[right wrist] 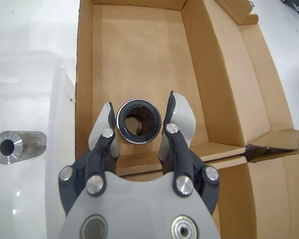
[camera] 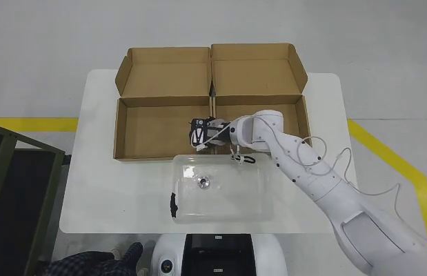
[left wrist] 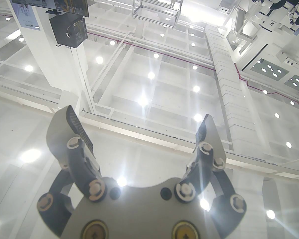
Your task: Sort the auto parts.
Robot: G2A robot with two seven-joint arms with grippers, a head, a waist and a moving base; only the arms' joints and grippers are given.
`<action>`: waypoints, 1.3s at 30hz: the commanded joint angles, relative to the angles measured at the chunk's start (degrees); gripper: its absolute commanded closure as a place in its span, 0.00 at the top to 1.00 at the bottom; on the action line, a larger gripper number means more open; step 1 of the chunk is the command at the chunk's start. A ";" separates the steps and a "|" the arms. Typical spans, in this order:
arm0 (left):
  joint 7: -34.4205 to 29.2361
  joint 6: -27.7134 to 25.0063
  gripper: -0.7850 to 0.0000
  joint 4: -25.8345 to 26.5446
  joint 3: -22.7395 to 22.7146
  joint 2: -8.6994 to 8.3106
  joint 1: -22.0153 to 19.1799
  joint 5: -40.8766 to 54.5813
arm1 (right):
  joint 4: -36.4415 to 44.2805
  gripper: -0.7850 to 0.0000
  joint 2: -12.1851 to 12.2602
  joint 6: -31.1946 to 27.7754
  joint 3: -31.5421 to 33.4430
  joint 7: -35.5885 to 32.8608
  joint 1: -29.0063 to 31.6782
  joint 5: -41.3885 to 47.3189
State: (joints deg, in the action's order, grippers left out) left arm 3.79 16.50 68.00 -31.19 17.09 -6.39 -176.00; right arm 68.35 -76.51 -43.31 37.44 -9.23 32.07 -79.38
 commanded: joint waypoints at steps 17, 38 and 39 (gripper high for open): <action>0.00 0.00 1.00 0.00 0.00 0.00 0.00 0.00 | 25.79 0.65 5.32 -3.86 13.59 -6.90 13.36 -0.55; 0.00 0.00 1.00 0.00 0.00 0.00 0.00 0.00 | 41.14 1.00 9.26 -8.74 19.27 -13.19 33.70 5.16; 0.00 0.00 1.00 0.00 0.00 0.00 0.00 0.00 | 41.16 1.00 9.32 -8.54 19.26 -13.55 34.04 5.57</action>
State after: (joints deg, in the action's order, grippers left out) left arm 3.79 16.50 68.00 -31.19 17.09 -6.39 -176.00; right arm 109.48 -67.24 -51.98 56.69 -22.51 65.91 -74.14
